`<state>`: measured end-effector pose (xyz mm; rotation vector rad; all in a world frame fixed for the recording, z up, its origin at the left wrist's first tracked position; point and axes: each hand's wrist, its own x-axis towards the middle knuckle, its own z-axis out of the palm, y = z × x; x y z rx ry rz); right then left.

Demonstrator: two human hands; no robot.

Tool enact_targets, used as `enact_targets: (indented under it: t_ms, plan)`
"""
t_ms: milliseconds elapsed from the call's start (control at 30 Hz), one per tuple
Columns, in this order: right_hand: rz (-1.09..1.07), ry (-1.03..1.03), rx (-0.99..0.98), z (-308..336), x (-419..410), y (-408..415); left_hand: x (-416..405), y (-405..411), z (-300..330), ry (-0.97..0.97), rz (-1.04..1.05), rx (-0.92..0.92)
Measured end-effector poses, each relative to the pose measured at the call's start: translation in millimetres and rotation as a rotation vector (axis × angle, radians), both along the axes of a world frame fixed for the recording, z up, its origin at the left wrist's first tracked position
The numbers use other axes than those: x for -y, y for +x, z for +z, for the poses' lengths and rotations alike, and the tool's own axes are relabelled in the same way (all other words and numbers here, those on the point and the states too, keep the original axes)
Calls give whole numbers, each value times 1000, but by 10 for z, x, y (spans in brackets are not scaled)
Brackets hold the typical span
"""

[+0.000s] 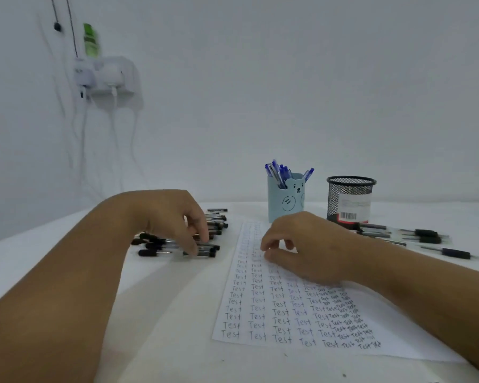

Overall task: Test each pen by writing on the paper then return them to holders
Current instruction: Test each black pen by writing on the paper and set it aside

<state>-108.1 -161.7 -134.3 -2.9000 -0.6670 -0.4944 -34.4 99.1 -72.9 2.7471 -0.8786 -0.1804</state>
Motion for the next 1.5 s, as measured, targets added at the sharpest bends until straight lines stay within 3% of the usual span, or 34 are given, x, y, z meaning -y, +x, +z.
enact_targets:
  t_ms: [333,533,600,700,833,967,1033,1200,1500]
  plan:
    - [16,66,-13,10,93,37,107,-20,-107,77,72,24]
    - [1,91,-26,17,133,35,140,-87,-65,-8,57,59]
    - [-8,111,-27,25,154,35,149,-86,-49,-155,44,130]
    - [-25,151,-22,26,191,54,216,-92,-44,-552,58,117]
    - [-49,170,-24,19,258,91,430,-155,-27,-1158,-76,-234]
    - [-64,198,-34,4,316,110,572,-103,-110,-1646,-73,-729]
    - [-73,206,-36,-1,327,112,590,-67,-163,-1830,-60,-892]
    - [-84,214,-38,1,346,123,607,28,-258,-2014,31,-921]
    - [-66,290,45,25,326,114,692,-23,-290,-2020,-26,-905]
